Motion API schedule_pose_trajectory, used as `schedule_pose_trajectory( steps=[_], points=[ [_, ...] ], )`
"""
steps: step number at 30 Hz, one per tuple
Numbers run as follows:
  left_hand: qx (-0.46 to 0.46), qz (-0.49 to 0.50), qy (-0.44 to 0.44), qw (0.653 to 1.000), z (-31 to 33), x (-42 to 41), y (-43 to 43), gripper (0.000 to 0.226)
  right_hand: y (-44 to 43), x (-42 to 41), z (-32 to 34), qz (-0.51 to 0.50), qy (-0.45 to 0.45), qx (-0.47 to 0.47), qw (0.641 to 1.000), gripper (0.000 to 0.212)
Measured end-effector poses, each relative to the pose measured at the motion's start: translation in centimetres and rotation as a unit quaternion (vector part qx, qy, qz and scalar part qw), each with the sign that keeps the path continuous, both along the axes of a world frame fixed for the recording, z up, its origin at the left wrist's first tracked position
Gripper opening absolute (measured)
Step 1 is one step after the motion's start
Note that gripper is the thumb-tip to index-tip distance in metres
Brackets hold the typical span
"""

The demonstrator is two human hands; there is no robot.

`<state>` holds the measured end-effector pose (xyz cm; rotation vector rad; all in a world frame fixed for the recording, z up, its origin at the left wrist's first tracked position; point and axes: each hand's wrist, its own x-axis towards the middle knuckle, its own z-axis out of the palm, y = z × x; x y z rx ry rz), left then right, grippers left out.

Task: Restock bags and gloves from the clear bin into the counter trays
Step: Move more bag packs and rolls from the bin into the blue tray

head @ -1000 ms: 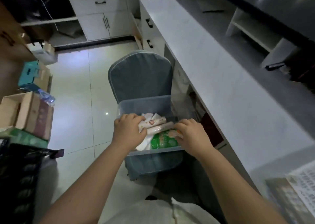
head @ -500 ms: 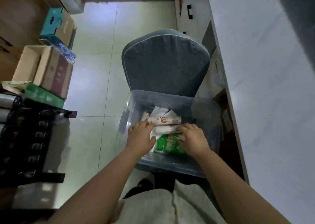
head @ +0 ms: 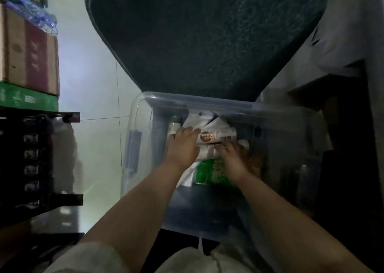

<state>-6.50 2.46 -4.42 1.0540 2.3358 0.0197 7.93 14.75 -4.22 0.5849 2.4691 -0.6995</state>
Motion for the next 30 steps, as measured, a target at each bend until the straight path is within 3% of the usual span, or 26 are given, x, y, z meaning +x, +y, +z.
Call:
schedule_pose_trajectory(
  steps=[4,7,13,20,26,30],
  points=[
    [0.007,-0.019,0.012,1.0,-4.0,-0.6,1.8,0.057,-0.7,-0.1,-3.7,-0.027,0.043,0.032,0.998,0.053],
    [0.013,-0.013,0.02,1.0,-5.2,-0.8,2.1,0.054,-1.1,-0.3,-5.2,-0.029,0.082,0.098,0.991,0.038],
    [0.022,0.006,0.013,1.0,-2.9,-1.2,1.0,0.053,-0.6,0.0,-3.8,0.014,0.113,0.115,0.987,0.04],
    [0.084,-0.013,0.043,0.995,9.1,-2.4,1.0,0.055,-0.8,1.3,7.6,0.035,0.108,0.077,0.991,0.057],
    [0.184,-0.11,0.1,0.972,21.2,-2.6,2.0,0.052,-1.8,3.2,18.2,-0.018,0.204,0.162,0.965,0.061],
    [0.25,-0.19,0.111,0.943,27.2,-1.4,3.1,0.052,-4.1,5.1,23.7,-0.064,0.235,0.227,0.943,0.053]
  ],
)
